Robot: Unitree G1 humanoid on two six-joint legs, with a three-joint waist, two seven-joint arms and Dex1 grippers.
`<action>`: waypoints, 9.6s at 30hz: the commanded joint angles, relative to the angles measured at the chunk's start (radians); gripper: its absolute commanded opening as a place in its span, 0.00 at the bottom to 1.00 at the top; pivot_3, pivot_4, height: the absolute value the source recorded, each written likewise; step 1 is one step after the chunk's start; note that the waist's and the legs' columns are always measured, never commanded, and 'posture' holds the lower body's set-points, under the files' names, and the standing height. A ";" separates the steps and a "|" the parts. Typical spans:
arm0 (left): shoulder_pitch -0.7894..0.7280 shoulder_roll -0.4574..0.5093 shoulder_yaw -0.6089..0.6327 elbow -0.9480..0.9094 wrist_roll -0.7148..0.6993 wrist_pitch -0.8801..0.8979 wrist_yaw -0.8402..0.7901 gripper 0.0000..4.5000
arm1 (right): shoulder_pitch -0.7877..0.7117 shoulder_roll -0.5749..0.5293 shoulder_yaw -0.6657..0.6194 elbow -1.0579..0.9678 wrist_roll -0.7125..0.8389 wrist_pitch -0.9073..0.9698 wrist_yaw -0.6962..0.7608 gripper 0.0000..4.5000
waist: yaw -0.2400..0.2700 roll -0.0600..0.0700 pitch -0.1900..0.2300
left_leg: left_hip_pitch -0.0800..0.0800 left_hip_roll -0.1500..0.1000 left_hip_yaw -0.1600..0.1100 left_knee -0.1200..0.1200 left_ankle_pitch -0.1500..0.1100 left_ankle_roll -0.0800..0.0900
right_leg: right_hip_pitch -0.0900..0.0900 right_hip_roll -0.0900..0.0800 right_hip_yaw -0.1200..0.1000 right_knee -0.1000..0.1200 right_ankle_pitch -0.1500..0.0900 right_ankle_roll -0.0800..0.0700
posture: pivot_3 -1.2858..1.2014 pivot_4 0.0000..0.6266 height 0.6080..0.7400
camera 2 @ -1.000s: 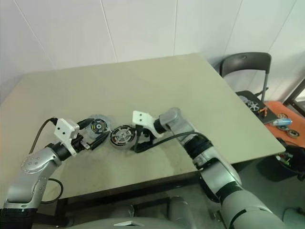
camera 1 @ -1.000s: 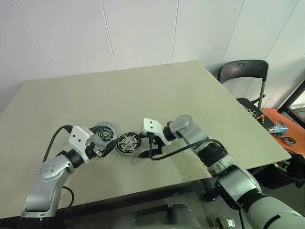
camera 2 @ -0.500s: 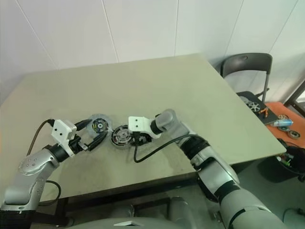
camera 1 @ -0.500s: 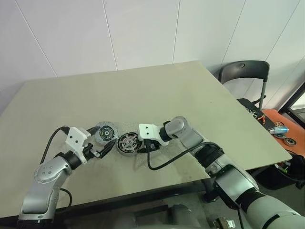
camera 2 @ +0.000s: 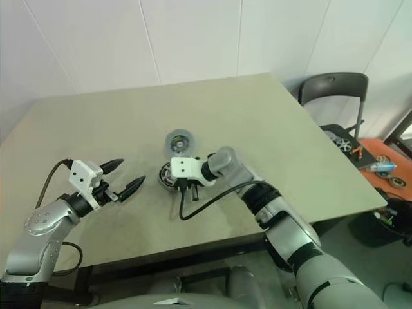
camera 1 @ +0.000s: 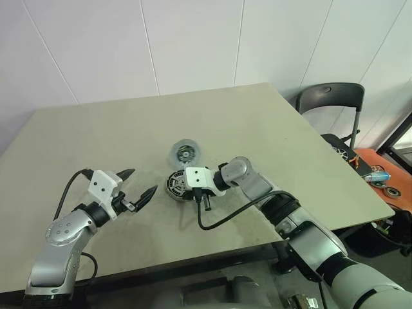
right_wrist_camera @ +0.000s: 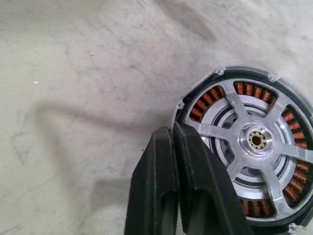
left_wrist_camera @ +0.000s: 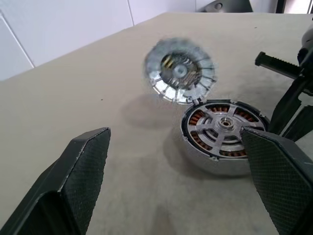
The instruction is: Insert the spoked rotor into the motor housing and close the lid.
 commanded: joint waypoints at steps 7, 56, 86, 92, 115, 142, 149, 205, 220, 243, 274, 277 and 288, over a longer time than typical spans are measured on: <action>-0.014 0.010 0.022 -0.020 0.001 -0.015 0.005 1.00 | -0.027 0.018 -0.026 0.027 -0.003 -0.001 -0.027 0.01 | 0.004 0.000 0.000 | 0.003 0.000 0.000 0.000 0.000 0.000 | 0.002 0.000 0.000 0.001 0.000 0.000 | 0.52 0.00 1.00; -0.030 0.018 0.017 -0.029 -0.001 0.008 0.003 1.00 | -0.035 -0.011 -0.043 0.092 -0.060 -0.051 0.005 0.05 | 0.010 0.000 0.000 | 0.012 0.001 0.001 -0.001 0.000 0.000 | 0.009 0.001 0.000 0.001 0.000 -0.001 | 0.52 0.00 1.00; -0.031 0.014 0.009 -0.010 0.002 -0.010 -0.005 1.00 | -0.255 0.058 -0.527 0.162 0.345 0.202 -0.214 0.17 | 0.013 0.001 0.001 | 0.008 0.001 0.001 -0.003 0.000 0.000 | 0.005 0.001 0.001 0.000 0.000 -0.001 | 0.52 0.00 1.00; -0.034 0.015 0.005 -0.030 -0.002 0.007 0.003 1.00 | -0.331 -0.074 -0.448 0.443 0.154 0.012 -0.376 0.00 | 0.011 0.000 0.001 | 0.004 0.000 0.001 -0.003 0.000 0.000 | 0.004 0.000 0.001 -0.004 0.000 -0.001 | 0.52 0.00 1.00; -0.022 0.011 0.007 -0.015 -0.001 -0.011 -0.005 1.00 | -0.287 -0.054 -0.489 0.449 0.201 0.071 -0.189 0.00 | -0.015 0.001 0.001 | -0.003 0.000 0.006 -0.001 0.000 0.000 | -0.006 0.001 0.006 0.000 0.003 0.002 | 0.52 0.00 1.00; -0.017 0.011 0.003 -0.009 -0.001 -0.013 -0.017 1.00 | -0.210 -0.034 -0.352 0.477 0.029 0.035 -0.364 0.00 | -0.014 0.001 0.001 | -0.003 0.000 0.006 0.000 0.000 0.000 | -0.006 0.001 0.006 0.001 0.003 0.002 | 0.52 0.00 1.00; -0.018 0.012 0.003 -0.007 -0.001 -0.012 -0.022 1.00 | -0.220 0.019 -0.454 0.407 0.155 0.063 -0.311 0.00 | -0.013 0.001 0.001 | -0.002 0.001 0.005 0.000 0.000 0.000 | -0.006 0.002 0.007 0.003 0.003 0.002 | 0.52 0.00 1.00; -0.035 0.008 -0.005 0.002 0.006 -0.015 -0.012 1.00 | 0.005 0.233 -0.280 0.212 0.126 0.180 -0.438 0.73 | -0.014 0.000 0.000 | -0.002 0.002 0.002 0.013 0.000 0.000 | -0.004 0.007 0.007 0.015 0.001 -0.002 | 0.52 0.00 1.00; -0.038 0.001 -0.007 0.013 0.017 -0.025 -0.016 1.00 | -0.017 0.257 -0.325 0.263 0.138 0.113 -0.501 0.73 | -0.014 0.000 0.000 | -0.002 0.003 0.001 0.013 0.000 0.000 | -0.003 0.008 0.007 0.015 0.001 -0.002 | 0.52 0.00 1.00; -0.030 0.005 0.001 -0.003 0.016 -0.017 -0.015 1.00 | -0.008 0.261 -0.275 0.333 0.079 0.104 -0.487 0.73 | -0.016 0.001 0.001 | -0.001 0.006 -0.003 0.013 0.000 -0.001 | -0.002 0.013 0.008 0.015 0.001 -0.003 | 0.52 0.00 1.00; -0.030 0.005 -0.001 0.001 0.019 -0.018 -0.017 1.00 | 0.022 0.159 -0.226 0.228 0.096 0.221 -0.200 0.73 | -0.014 0.003 -0.001 | -0.003 0.005 -0.004 0.010 -0.001 -0.001 | -0.002 0.013 0.007 0.008 0.001 -0.003 | 0.52 0.00 1.00; -0.030 0.006 0.000 -0.005 0.018 -0.014 -0.015 1.00 | 0.024 0.163 -0.228 0.235 0.077 0.209 -0.239 0.73 | -0.014 0.003 -0.001 | -0.003 0.005 -0.004 0.009 -0.001 -0.001 | -0.002 0.013 0.007 0.008 0.001 -0.003 | 0.52 0.00 1.00; -0.037 0.010 0.001 -0.037 0.013 0.019 -0.005 1.00 | -0.027 0.161 -0.232 0.382 0.033 0.089 -0.416 0.73 | -0.028 0.030 -0.008 | -0.011 0.021 -0.008 0.010 -0.003 -0.004 | 0.004 0.021 -0.011 -0.024 0.001 -0.003 | 0.52 0.00 1.00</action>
